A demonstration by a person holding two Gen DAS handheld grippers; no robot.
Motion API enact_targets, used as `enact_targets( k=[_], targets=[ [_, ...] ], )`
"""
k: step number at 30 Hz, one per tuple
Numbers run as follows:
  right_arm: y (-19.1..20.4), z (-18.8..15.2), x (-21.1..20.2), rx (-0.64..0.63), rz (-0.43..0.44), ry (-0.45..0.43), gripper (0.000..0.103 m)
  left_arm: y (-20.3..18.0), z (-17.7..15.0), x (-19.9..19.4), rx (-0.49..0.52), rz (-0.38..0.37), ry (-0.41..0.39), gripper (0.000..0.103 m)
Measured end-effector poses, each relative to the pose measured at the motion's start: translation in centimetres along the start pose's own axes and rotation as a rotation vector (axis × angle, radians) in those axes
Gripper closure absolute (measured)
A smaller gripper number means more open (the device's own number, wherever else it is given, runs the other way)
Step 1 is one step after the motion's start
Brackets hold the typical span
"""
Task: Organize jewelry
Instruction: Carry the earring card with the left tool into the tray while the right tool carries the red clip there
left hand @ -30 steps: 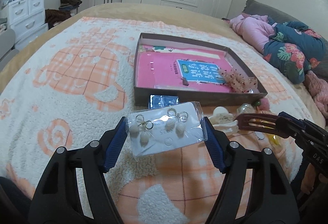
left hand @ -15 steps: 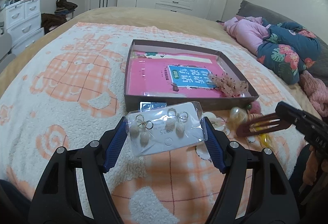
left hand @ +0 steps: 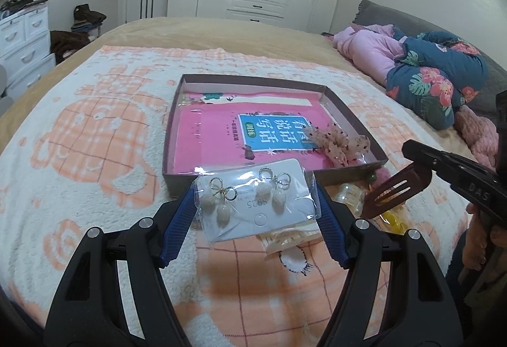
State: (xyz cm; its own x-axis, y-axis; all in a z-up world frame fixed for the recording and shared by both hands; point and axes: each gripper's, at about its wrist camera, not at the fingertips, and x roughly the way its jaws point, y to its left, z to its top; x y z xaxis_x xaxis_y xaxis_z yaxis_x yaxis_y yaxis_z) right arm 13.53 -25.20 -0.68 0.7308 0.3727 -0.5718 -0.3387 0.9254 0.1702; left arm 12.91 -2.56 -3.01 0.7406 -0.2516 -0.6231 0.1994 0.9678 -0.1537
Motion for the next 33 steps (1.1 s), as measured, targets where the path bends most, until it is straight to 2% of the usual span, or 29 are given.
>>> enact_targets(
  k=[7,17,24,33],
  targets=[
    [-0.2,0.8,-0.5,-0.016,-0.002,-0.027,0.1,0.2,1.0,0.5,-0.006,-0.005,-0.003,0.04],
    [-0.6,5.3,-0.6,-0.023,-0.003,-0.086,0.1,-0.2,5.0,1.8,0.015,-0.006,-0.055,0.04],
    [-1.3,7.6,1.5,-0.007,0.005,-0.098,0.1,-0.1,6.3,5.4,0.01,-0.006,0.001,0.04],
    [-1.9,8.6,5.7,0.046,0.043,-0.074,0.1,-0.2,6.7,8.8,0.018,-0.003,0.052,0.04]
  ],
)
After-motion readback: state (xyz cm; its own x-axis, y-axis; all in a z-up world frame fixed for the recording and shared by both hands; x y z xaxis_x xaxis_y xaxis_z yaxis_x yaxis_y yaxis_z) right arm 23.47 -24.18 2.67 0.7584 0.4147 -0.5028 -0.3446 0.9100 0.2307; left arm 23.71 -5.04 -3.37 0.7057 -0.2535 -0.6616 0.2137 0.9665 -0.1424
